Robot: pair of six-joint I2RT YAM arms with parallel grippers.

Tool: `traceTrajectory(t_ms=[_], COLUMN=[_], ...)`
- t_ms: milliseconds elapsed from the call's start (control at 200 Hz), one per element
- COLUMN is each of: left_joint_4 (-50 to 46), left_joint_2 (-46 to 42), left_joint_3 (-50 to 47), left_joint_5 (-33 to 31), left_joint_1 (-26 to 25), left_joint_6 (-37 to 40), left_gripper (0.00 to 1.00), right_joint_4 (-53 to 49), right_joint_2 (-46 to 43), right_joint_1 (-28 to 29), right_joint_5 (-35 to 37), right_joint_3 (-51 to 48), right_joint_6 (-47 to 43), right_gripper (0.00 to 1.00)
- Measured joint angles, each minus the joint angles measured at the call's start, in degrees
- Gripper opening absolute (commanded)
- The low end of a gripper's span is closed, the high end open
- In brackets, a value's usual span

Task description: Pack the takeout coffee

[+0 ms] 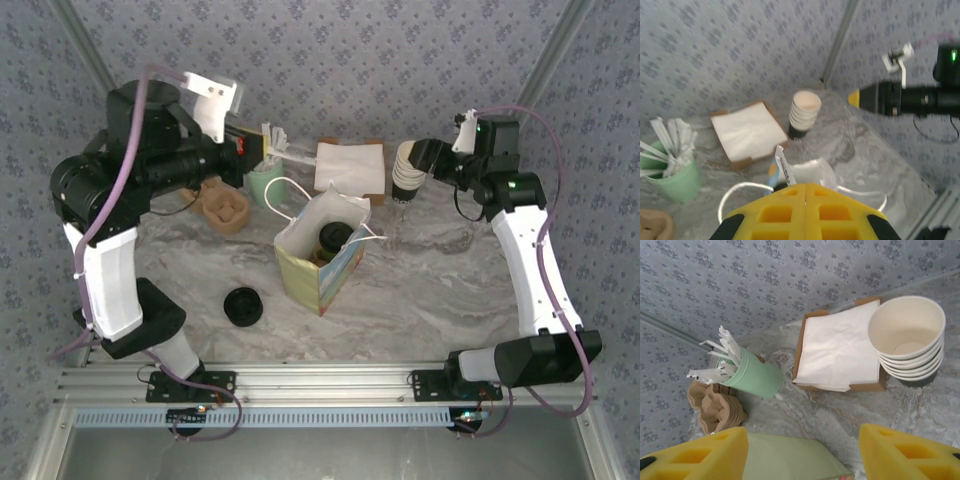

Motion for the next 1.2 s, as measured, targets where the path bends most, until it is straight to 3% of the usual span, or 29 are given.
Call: traceTrajectory(t_ms=[355, 525, 590, 680, 810, 919, 1199], left_joint_4=[-3.3, -0.6, 0.9, 2.7, 5.9, 8.3, 14.4], left_joint_2=[-1.4, -6.6, -8.2, -9.1, -9.0, -8.5, -6.0], left_joint_3=[-16.3, -30.3, -34.2, -38.3, -43.1, -46.4, -51.0], left_joint_5=[0.6, 0.7, 0.7, 0.6, -0.7, -2.6, -8.5], left_joint_1=[-3.5, -3.5, -3.5, -3.5, -3.5, -3.5, -3.5], left_joint_6=[1.1, 1.4, 1.5, 1.7, 2.1, 2.4, 4.7], left_gripper=[0.05, 0.19, 0.31, 0.39, 0.42, 0.51, 0.53], right_joint_4=[-2.1, -3.0, -3.7, -4.1, -4.7, -4.9, -5.6], right_joint_2=[12.0, 18.0, 20.2, 23.1, 27.0, 30.2, 35.9], right_joint_1=[4.6, 7.5, 8.5, 9.8, 11.2, 12.1, 13.6], right_joint_5=[2.5, 3.7, 4.2, 4.9, 6.3, 7.8, 10.8], right_joint_3=[12.6, 18.0, 20.4, 23.0, 26.1, 28.5, 31.1], right_joint_6=[-2.2, -3.3, -3.7, -4.5, -5.7, -6.7, -8.4], right_gripper=[0.61, 0.61, 0.61, 0.60, 0.60, 0.59, 0.59])
